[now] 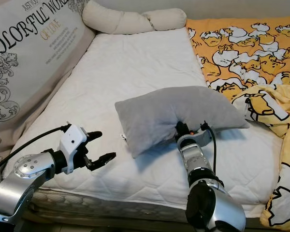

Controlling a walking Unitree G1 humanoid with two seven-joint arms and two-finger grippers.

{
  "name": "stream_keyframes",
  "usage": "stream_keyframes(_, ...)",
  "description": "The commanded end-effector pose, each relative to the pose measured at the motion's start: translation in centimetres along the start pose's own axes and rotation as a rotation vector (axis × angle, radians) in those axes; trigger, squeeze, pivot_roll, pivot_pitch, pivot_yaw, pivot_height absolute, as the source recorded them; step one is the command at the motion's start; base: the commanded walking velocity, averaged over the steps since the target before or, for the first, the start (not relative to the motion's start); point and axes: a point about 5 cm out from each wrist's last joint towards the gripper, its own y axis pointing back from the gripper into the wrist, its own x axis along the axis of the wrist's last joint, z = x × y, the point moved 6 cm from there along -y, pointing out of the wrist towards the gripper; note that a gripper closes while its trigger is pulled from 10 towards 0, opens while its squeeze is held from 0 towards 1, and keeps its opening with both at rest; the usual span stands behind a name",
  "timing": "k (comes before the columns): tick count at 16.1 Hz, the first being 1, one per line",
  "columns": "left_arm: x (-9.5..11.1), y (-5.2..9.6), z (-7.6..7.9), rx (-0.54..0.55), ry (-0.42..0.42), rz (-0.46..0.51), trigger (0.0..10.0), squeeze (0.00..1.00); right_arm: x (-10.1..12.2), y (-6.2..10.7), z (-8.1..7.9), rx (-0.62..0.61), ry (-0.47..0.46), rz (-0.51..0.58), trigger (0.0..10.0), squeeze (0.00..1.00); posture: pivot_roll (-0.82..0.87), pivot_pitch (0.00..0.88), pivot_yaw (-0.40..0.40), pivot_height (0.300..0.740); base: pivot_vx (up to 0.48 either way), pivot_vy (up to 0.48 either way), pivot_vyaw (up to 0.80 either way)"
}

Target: Clean up the room

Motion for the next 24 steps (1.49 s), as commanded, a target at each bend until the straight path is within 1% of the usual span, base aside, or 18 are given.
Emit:
stream_keyframes(1,-0.6,0.8,-1.3,0.054,0.012,-0.013,10.0,0.0,1.5,-0.5,-1.7,0.018,-0.014,0.047,0.0,0.0,0.0,0.0,0.134,0.74,0.0,0.0,0.0)
stream_keyframes(3,-0.5,1.3,-2.8,0.149,0.052,0.018,10.0,0.0,2.3,-0.9,-4.0,0.073,-0.007,0.066,0.0,0.0,-0.01,0.0,0.142,0.74,0.0,0.0,0.0)
stream_keyframes(5,0.1,1.9,-4.8,0.274,0.122,0.074,10.0,0.0,2.1,-1.3,-7.1,0.163,0.069,0.032,0.0,0.0,-0.01,0.0,0.145,0.74,0.0,0.0,0.0)
stream_keyframes(7,0.6,2.5,-7.2,0.393,0.141,0.096,10.0,0.0,1.4,-1.2,-11.1,0.305,0.1,-0.022,0.0,0.0,0.01,0.0,0.13,0.74,0.0,0.0,0.0)
stream_keyframes(8,0.9,3.4,-9.1,0.495,0.175,0.116,10.0,0.0,0.7,-0.7,-14.9,0.444,0.148,-0.058,0.0,0.0,0.01,0.0,0.132,0.74,0.0,0.0,0.0)
stream_keyframes(9,0.9,4.0,-9.9,0.534,0.199,0.128,10.0,0.0,0.6,0.3,-18.4,0.593,0.178,-0.063,0.0,0.0,0.01,0.0,0.133,0.74,0.0,0.0,0.0)
stream_keyframes(10,0.8,4.4,-10.4,0.566,0.197,0.127,10.0,0.0,1.5,2.2,-22.0,0.769,0.127,-0.057,0.0,0.0,0.01,0.0,0.136,0.74,0.0,0.0,0.0)
stream_keyframes(11,0.7,4.7,-10.9,0.61,0.206,0.132,10.0,0.0,2.3,3.6,-23.6,0.864,0.1,-0.055,0.0,0.0,0.01,0.0,0.136,0.74,0.0,0.0,0.0)
stream_keyframes(12,0.3,5.3,-12.2,0.71,0.277,0.144,10.0,0.0,3.2,4.7,-24.1,0.92,0.101,-0.054,0.0,0.0,0.02,0.0,0.126,0.74,0.0,0.0,0.0)
stream_keyframes(15,0.2,6.6,-13.6,0.892,0.353,0.212,10.0,0.0,3.9,7.0,-23.0,0.981,0.152,-0.115,0.0,0.0,0.01,0.0,0.119,0.74,0.0,0.0,0.0)
stream_keyframes(16,0.0,7.2,-14.1,0.944,0.402,0.245,10.0,0.0,3.5,7.6,-21.8,0.994,0.168,-0.159,0.0,0.0,0.01,0.0,0.119,0.74,0.0,0.0,0.0)
stream_keyframes(17,-0.2,7.8,-14.6,0.981,0.431,0.256,10.0,0.0,2.5,7.9,-19.1,0.966,0.205,-0.231,0.0,0.0,0.01,0.0,0.12,0.74,0.0,0.0,0.0)
stream_keyframes(18,0.0,8.3,-15.3,0.999,0.424,0.276,10.0,0.0,0.9,7.3,-14.9,0.856,0.265,-0.323,0.0,0.0,0.0,0.0,0.126,0.74,0.0,0.0,0.0)
stream_keyframes(19,0.6,8.8,-16.3,1.028,0.406,0.288,10.0,0.0,-0.1,5.7,-9.7,0.674,0.326,-0.379,0.0,0.0,0.0,0.0,0.132,0.74,0.0,0.0,0.0)
stream_keyframes(20,1.3,8.9,-17.0,1.035,0.385,0.301,10.0,0.0,-0.1,4.6,-6.2,0.544,0.356,-0.394,0.0,0.0,0.0,0.0,0.133,0.74,0.0,0.0,0.0)
stream_keyframes(22,2.4,7.7,-17.2,0.959,0.362,0.302,10.0,0.0,0.3,4.3,-3.2,0.438,0.391,-0.397,0.0,0.0,0.01,0.0,0.126,0.74,0.0,0.0,0.0)
stream_keyframes(23,3.9,5.3,-16.6,0.792,0.349,0.329,10.0,0.0,0.5,4.4,-0.9,0.37,0.456,-0.424,0.0,0.0,0.01,0.0,0.118,0.74,0.0,0.0,0.0)
stream_keyframes(24,4.3,4.2,-16.5,0.737,0.358,0.326,10.0,0.0,0.6,4.6,0.1,0.347,0.49,-0.441,0.0,0.0,0.01,0.0,0.118,0.74,0.0,0.0,0.0)
